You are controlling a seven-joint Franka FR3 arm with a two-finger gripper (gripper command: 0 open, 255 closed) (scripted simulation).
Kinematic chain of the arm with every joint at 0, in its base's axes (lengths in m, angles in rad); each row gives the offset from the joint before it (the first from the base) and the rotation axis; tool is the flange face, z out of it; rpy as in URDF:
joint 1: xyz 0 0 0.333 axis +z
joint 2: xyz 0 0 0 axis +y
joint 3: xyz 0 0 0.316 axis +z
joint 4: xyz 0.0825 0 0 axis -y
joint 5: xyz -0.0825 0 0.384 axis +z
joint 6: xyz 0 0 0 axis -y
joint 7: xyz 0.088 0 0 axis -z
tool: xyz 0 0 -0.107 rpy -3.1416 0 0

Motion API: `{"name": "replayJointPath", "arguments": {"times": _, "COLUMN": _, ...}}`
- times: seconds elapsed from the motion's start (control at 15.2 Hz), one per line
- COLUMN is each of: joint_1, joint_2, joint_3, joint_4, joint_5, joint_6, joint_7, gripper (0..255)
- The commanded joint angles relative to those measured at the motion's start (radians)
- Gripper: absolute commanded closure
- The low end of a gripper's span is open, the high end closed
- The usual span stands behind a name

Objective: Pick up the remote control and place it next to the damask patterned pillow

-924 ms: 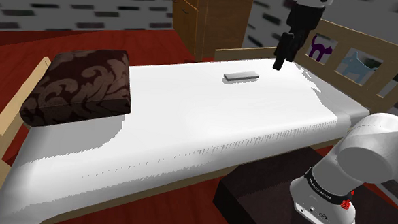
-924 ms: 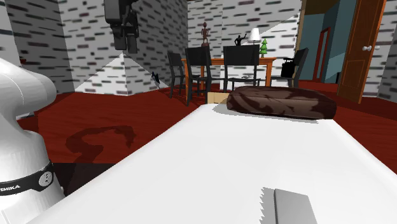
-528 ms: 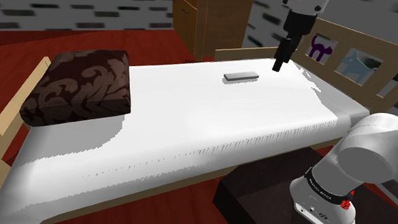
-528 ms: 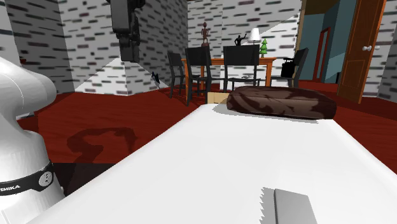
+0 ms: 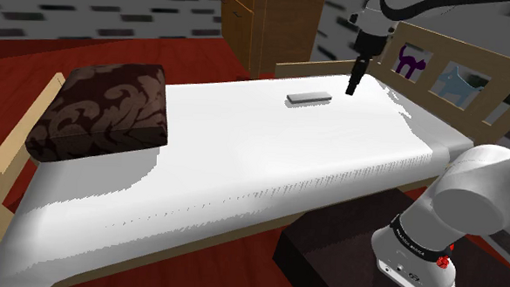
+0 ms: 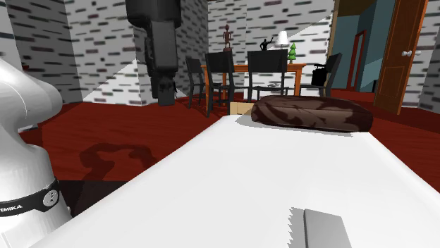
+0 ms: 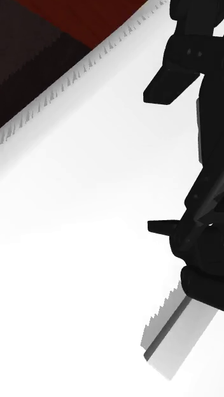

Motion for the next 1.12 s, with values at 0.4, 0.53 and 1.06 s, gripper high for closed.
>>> {"name": "replayJointPath", "arguments": {"times": 0.4, "joint_1": 0.032, "joint_2": 0.276, "joint_3": -0.148, "joint_4": 0.107, "joint_5": -0.003, "joint_6": 0.182, "joint_7": -0.325, "gripper": 0}}
{"name": "replayJointPath", "arguments": {"times": 0.53, "joint_1": 0.040, "joint_2": 0.355, "joint_3": -0.178, "joint_4": 0.150, "joint_5": 0.018, "joint_6": 0.218, "joint_7": -0.410, "gripper": 0}}
{"name": "replayJointPath", "arguments": {"times": 1.06, "joint_1": 0.035, "joint_2": 0.694, "joint_3": -0.231, "joint_4": 0.383, "joint_5": 0.167, "joint_6": 0.306, "joint_7": -0.754, "gripper": 0}}
